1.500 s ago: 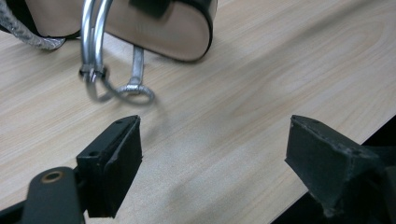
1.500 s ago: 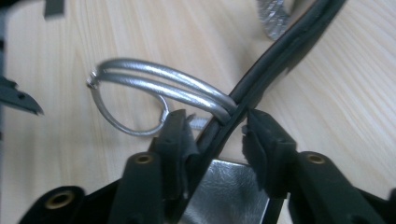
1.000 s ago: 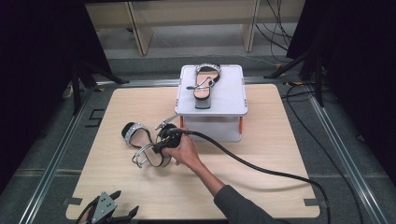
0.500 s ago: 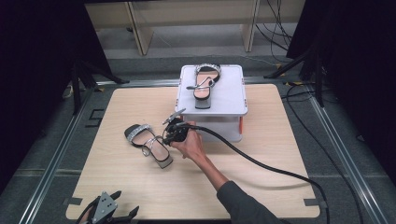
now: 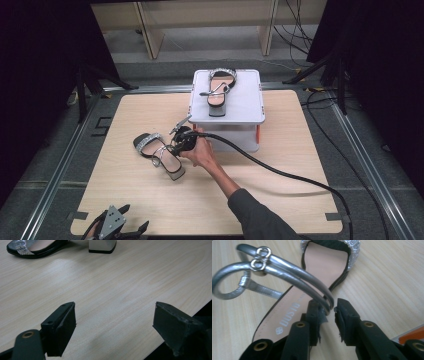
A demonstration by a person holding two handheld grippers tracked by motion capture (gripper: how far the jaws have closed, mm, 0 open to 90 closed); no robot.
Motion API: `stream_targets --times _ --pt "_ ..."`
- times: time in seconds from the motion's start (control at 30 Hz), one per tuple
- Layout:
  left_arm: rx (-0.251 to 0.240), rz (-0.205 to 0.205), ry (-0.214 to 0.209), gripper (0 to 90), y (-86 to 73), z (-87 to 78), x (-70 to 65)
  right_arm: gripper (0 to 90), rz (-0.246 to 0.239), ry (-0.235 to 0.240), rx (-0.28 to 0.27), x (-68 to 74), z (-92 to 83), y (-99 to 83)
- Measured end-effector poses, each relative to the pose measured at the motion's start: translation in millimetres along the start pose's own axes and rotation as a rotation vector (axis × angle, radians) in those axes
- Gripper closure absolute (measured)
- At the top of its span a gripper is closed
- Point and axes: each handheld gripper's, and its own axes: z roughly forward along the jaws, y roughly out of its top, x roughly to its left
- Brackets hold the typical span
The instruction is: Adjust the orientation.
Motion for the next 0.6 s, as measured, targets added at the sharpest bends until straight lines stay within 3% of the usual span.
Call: stream_targets --times 0.07,0.17,0.27,0.3,0.33,0.4,0.43,0.6 --pt "0.000 0.001 0.000 17.8 0.0 0.0 0.0 80.8 0.006 0.020 0.007 -3.4 3.0 -1.0" --pt "-0.006 -0.013 -0.002 17.8 -0.3 0.9 -0.7 84.9 -0.024 0.032 0.004 -4.2 2.6 -0.4" --pt "0.000 0.002 0.001 17.9 0.0 -0.2 0.1 87.1 -0.023 0.030 0.008 -2.3 -0.3 -0.9" --pt "-0.021 -0.032 -0.012 17.8 -0.4 0.8 -1.7 87.2 -0.053 0.031 0.009 -1.8 -1.4 -1.0" --pt "-0.012 -0.012 -0.003 17.9 -0.3 0.3 -0.5 87.1 -0.047 0.027 0.019 0.0 -2.7 -1.6" --pt "-0.013 -0.012 -0.004 17.8 -0.2 0.3 -0.5 87.1 -0.045 0.027 0.031 3.3 -5.3 -2.6" --pt "-0.013 -0.014 -0.005 17.8 -0.3 0.3 -0.7 87.1 -0.076 0.032 0.042 7.9 -8.7 -3.9" --pt "-0.006 -0.008 -0.003 17.8 -0.4 -0.6 0.2 87.1 -0.117 0.044 0.078 23.8 -18.1 -8.7"
